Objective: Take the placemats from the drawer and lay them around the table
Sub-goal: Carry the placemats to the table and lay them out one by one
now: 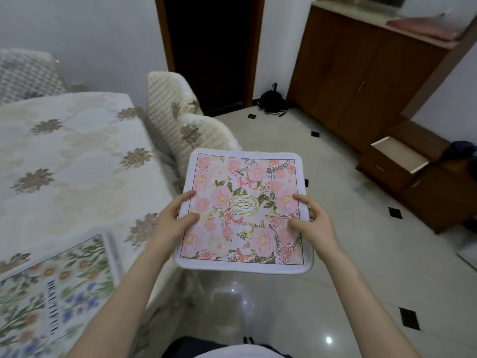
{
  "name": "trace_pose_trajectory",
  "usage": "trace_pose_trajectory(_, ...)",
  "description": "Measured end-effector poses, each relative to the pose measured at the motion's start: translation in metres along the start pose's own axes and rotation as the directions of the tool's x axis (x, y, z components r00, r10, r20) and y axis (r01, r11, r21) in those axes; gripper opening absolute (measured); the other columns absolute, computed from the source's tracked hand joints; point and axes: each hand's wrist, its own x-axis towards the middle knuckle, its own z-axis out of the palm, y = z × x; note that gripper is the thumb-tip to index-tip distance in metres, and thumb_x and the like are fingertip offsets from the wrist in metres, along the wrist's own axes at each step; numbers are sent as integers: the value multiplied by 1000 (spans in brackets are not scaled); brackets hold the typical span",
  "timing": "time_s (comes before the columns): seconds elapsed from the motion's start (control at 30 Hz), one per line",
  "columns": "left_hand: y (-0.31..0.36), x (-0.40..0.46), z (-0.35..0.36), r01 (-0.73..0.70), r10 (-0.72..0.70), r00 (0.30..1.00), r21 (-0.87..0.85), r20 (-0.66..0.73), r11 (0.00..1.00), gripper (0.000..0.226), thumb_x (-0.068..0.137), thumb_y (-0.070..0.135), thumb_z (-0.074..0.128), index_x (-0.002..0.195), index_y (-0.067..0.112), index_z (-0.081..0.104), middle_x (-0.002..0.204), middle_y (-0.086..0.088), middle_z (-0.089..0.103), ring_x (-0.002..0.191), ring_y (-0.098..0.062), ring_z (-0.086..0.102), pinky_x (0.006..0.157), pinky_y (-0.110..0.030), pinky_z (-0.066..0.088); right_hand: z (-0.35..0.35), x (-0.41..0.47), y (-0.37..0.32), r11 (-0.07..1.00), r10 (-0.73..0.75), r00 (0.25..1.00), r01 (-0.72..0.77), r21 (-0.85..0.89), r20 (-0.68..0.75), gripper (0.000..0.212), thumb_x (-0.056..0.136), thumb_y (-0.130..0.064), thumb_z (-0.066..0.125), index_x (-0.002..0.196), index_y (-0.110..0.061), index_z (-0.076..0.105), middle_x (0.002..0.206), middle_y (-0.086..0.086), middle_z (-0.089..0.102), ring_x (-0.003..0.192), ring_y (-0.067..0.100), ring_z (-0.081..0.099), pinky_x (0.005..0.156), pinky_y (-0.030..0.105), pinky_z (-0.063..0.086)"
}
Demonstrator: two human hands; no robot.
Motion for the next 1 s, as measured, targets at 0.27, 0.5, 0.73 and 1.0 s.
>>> trace_pose_trajectory(0.27,21,50,124,-8,7,996,14,88,1000,49,84,-2,64,123,28,60,114,8,62,79,-6,70,59,-21,55,-108,57,-1,997,52,995,-48,56,-80,57,76,12,65,119,-26,63,98,4,73,83,23,72,68,40,61)
trace_pose_trajectory(0.5,27,132,175,12,-20,994,72,108,997,51,85,-1,63,126,29,58,116,7,63,82,-9,70,60,-20,55,-130,146,-1,994,95,991,-88,71,-97,57,77,12,65,119,-26,63,97,2,73,80,17,72,60,31,59)
trace_pose_trajectory(0.73,43,265,218,-21,-5,989,177,145,984,56,82,4,57,123,41,57,118,14,63,80,0,68,62,-16,53,-129,279,-29,997,77,989,-76,17,-129,55,76,12,66,117,-25,64,94,2,73,75,14,72,58,30,59)
trace_pose_trajectory(1.0,93,398,244,19,-31,995,123,96,992,51,84,-4,54,123,30,56,105,14,63,65,1,67,52,-13,50,-114,424,-81,996,83,992,-85,-11,-93,54,78,10,66,116,-27,63,94,0,72,77,19,72,61,36,61)
